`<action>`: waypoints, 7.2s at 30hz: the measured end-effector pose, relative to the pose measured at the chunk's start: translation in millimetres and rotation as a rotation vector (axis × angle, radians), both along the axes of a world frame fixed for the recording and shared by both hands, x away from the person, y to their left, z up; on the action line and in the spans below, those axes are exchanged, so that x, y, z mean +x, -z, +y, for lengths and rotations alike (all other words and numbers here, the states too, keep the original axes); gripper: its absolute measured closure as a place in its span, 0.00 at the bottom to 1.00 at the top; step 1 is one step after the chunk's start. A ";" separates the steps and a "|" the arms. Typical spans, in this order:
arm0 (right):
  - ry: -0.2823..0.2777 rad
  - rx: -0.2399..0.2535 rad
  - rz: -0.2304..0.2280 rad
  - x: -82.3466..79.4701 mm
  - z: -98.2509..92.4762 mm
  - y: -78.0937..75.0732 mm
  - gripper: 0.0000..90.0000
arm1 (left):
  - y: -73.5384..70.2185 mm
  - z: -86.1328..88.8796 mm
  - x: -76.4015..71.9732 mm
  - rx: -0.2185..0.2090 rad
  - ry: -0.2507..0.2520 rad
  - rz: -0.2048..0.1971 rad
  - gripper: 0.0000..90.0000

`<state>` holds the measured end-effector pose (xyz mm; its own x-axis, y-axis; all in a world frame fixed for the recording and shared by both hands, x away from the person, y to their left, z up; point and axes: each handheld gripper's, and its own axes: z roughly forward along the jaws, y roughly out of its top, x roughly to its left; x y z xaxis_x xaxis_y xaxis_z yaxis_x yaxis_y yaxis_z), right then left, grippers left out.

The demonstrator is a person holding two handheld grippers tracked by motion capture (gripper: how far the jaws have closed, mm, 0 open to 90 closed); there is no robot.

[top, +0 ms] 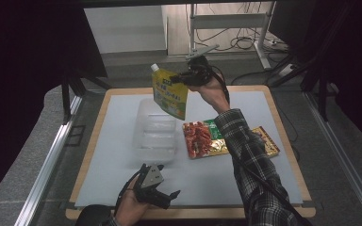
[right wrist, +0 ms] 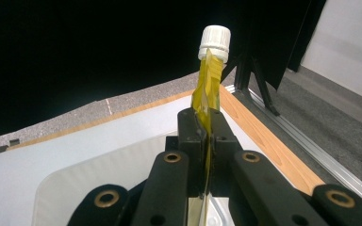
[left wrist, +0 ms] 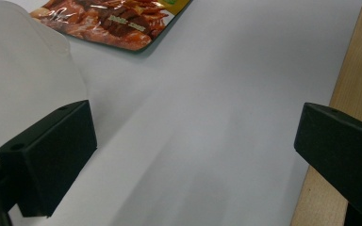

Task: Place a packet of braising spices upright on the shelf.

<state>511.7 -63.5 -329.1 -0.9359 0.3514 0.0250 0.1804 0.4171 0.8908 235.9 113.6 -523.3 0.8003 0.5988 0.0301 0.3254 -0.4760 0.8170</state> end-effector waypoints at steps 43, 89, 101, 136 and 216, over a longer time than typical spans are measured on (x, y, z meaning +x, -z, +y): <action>-0.018 -0.064 0.058 16.1 53.9 57.2 0.96 | 0.3 -3.3 -2.0 0.006 0.018 0.003 0.00; 0.119 -0.135 -0.031 -11.1 13.4 47.5 0.23 | 0.8 0.1 0.4 -0.044 0.002 0.011 0.00; 0.102 -0.131 -0.022 -29.5 -3.6 44.9 0.17 | 1.6 -0.9 0.4 -0.051 0.009 0.018 0.00; 0.131 -0.152 0.023 -75.7 -69.6 72.6 0.08 | 3.7 -3.9 0.6 -0.028 0.020 0.022 0.00; 0.400 -0.229 0.136 -123.7 -194.9 162.8 0.00 | 6.8 -10.2 -0.9 0.015 0.055 0.017 0.00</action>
<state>388.0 -258.4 -491.8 -0.7200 0.6938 0.0179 0.4753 0.4741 0.7411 235.0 103.4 -530.1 0.8327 0.5532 0.0246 0.3124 -0.5060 0.8040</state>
